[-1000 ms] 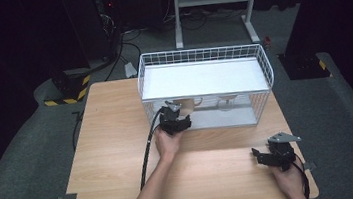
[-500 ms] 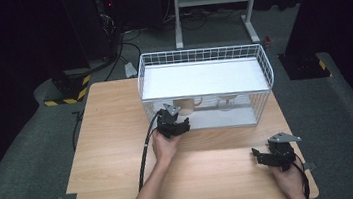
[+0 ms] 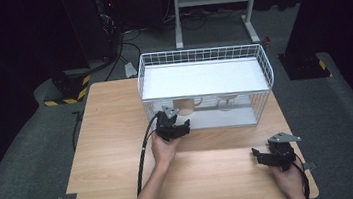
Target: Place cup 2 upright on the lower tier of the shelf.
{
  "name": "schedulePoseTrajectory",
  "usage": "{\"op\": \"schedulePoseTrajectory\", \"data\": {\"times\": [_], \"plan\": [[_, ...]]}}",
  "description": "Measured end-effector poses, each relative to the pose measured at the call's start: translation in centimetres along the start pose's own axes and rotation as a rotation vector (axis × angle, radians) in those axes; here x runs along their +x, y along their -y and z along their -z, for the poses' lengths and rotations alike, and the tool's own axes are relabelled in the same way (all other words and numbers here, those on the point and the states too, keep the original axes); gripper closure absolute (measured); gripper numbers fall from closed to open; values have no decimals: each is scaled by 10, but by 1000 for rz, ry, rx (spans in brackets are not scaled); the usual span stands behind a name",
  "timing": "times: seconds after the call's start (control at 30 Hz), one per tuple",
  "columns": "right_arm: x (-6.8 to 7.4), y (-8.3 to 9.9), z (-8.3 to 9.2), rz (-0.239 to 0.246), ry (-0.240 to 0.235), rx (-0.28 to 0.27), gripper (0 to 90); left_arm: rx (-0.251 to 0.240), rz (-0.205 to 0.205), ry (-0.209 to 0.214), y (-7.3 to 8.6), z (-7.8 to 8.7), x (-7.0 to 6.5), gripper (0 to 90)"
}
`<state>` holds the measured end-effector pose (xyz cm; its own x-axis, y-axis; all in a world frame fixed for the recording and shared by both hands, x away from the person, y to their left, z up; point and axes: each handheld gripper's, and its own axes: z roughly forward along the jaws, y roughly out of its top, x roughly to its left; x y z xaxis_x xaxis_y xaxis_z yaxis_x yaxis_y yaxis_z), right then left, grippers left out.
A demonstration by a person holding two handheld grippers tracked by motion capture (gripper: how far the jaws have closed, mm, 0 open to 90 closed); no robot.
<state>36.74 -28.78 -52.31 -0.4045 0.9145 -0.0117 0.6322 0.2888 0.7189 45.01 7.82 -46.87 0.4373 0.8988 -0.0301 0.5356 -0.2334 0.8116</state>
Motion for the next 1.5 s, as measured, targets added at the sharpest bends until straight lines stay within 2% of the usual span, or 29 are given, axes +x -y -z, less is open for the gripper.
{"op": "schedulePoseTrajectory", "data": {"times": [0.37,0.6,1.1,1.23,1.5], "plan": [[0,0,0,-1,1,0,248,-13,-2,8,2,14,4,296],[0,0,0,-1,1,0,248,-44,30,10,8,28,10,297],[0,0,0,-1,1,0,248,-54,21,14,14,54,18,294],[0,0,0,-3,3,0,248,-50,37,13,17,61,21,294],[0,0,0,-3,4,-1,248,-62,40,17,23,72,25,295]]}}
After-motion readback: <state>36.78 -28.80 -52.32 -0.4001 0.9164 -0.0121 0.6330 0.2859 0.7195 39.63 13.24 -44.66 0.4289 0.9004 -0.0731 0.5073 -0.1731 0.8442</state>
